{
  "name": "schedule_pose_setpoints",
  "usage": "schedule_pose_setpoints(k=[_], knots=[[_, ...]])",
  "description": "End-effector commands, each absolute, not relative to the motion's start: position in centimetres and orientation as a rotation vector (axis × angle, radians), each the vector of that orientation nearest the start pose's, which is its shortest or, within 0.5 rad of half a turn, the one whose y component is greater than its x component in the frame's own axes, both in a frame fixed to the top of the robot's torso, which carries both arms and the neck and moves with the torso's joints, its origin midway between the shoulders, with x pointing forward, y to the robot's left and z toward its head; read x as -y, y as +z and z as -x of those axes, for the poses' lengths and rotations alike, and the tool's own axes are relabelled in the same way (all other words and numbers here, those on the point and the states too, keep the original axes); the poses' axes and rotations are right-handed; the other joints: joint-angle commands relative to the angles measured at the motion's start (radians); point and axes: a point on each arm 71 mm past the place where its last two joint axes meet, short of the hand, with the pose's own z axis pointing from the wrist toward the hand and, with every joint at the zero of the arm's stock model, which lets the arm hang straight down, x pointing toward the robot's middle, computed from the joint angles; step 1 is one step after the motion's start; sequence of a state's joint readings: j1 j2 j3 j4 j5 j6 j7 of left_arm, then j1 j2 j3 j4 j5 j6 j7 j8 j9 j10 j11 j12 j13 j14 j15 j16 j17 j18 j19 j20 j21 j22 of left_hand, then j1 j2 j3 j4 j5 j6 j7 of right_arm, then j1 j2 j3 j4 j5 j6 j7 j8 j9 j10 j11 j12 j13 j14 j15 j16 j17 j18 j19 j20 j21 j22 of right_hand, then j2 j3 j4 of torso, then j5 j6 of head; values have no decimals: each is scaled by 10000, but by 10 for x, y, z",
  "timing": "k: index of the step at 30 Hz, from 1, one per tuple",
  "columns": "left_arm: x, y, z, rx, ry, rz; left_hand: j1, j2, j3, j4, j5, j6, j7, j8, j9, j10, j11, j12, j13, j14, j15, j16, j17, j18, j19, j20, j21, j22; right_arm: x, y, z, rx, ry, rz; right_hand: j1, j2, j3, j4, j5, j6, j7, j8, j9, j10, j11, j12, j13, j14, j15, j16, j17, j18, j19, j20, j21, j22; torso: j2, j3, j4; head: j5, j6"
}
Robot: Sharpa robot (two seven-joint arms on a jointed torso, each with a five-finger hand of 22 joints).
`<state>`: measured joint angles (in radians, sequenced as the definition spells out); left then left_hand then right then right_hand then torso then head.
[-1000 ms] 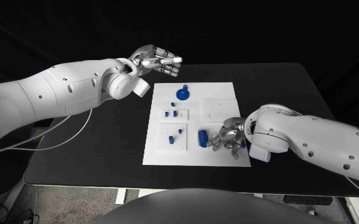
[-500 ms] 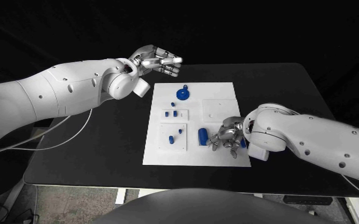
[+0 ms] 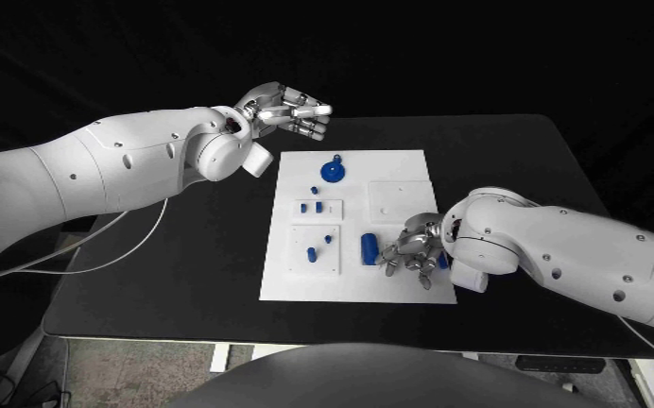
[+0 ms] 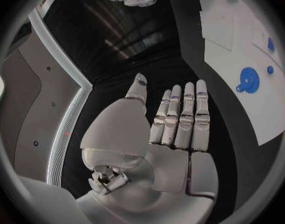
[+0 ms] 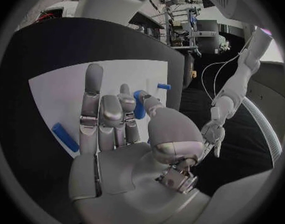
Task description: Assemble the parts on the task board
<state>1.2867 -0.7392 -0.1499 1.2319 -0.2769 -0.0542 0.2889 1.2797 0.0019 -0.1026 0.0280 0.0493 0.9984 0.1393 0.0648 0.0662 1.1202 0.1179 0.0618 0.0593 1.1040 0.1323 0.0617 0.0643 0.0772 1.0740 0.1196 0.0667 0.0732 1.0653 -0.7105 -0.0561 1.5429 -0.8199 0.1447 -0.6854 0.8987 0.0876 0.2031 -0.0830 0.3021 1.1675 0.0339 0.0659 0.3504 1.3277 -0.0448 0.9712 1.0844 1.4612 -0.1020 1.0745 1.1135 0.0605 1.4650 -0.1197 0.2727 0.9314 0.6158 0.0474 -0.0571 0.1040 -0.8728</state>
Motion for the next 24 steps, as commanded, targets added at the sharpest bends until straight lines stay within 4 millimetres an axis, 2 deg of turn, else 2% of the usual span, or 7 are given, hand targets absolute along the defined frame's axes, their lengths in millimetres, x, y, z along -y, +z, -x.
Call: schedule_pose_setpoints(k=[1, 11, 13, 15, 16, 21, 24], knots=[[-228, -193, -534, -17207, -14128, 7759, 23, 114, -36, -21, -20, 18, 75, -2, -1, 14, 71, -8, 0, 69, 16, 7, 13, 4, 46, -11, 41, -12, 148, -300, -415, -27417, 4884, -3867, 31, -57, 27, -77, 36, 56, -4, -21, 13, 29, -57, -54, 16, -8, -48, 45, 6, -59, 109, -69, 12, 12, 4, 3, -3, -29, 2], [-228, -193, -534, -17240, -14104, 7777, 97, 216, -99, -169, -18, 23, 81, -4, -2, 17, 74, -6, 0, 72, 18, 6, 14, 16, 43, -3, 41, -12, 147, -303, -416, -27529, 4916, -4178, 98, -158, -406, -134, -279, 74, 3, -21, 34, 52, -50, -40, 57, -3, -41, 52, 23, -65, 110, -68, 16, 18, -1, 1, -1, -36, 2], [-228, -193, -535, -17247, -14099, 7780, 112, 236, -100, -189, -17, 27, 77, -2, -1, 17, 71, -7, 0, 70, 18, 4, 14, 17, 43, -3, 41, -12, 147, -303, -416, -27558, 4954, -4194, 44, -193, -594, -40, -472, 82, 8, -21, 39, 60, -46, -34, 65, 0, -37, 66, 38, -64, 107, -64, 15, 19, 2, 1, -5, -33, 2], [-228, -193, -535, -17251, -14101, 7779, 145, 245, -101, -223, -17, 27, 77, -3, -1, 21, 72, -8, -1, 70, 18, 5, 14, 18, 47, -3, 43, -11, 147, -303, -415, -27574, 4977, -4196, -32, -292, -842, 64, -1046, 97, 18, -20, 56, 68, -39, -30, 70, -2, -30, 72, 45, -63, 112, -59, 19, 22, 2, 2, -6, -36, 2], [-228, -193, -535, -17254, -14102, 7779, 145, 245, -101, -223, -17, 27, 77, -3, -1, 21, 72, -8, -1, 70, 18, 5, 14, 18, 47, -3, 43, -11, 147, -303, -415, -27591, 4989, -4187, 62, -326, -927, 36, -1070, 103, 21, -16, 69, 69, -36, -29, 73, -1, -33, 75, 49, -61, 112, -59, 20, 23, 1, 1, -6, -33, 2], [-228, -193, -535, -17251, -14095, 7781, 153, 277, -116, -261, -17, 31, 80, -2, -1, 26, 71, -6, 0, 74, 18, 5, 15, 20, 46, -3, 41, -11, 147, -304, -414, -27622, 5050, -4144, 609, -473, -1054, -233, -533, 109, 3, -18, 77, 74, -49, -17, 91, 1, -41, 88, 63, -62, 104, -61, 21, 29, 2, 2, -1, -16, 2], [-229, -193, -535, -17248, -14092, 7782, 168, 285, -118, -281, -16, 31, 78, -3, -1, 26, 71, -6, 0, 74, 17, 6, 15, 20, 46, -2, 42, -11, 148, -304, -414, -27586, 5067, -4161, 775, -493, -1187, -172, -453, 118, 0, -23, 50, 83, -51, -10, 105, 0, -41, 83, 62, -67, 107, -66, 31, 40, 1, 3, -3, -20, 2]])
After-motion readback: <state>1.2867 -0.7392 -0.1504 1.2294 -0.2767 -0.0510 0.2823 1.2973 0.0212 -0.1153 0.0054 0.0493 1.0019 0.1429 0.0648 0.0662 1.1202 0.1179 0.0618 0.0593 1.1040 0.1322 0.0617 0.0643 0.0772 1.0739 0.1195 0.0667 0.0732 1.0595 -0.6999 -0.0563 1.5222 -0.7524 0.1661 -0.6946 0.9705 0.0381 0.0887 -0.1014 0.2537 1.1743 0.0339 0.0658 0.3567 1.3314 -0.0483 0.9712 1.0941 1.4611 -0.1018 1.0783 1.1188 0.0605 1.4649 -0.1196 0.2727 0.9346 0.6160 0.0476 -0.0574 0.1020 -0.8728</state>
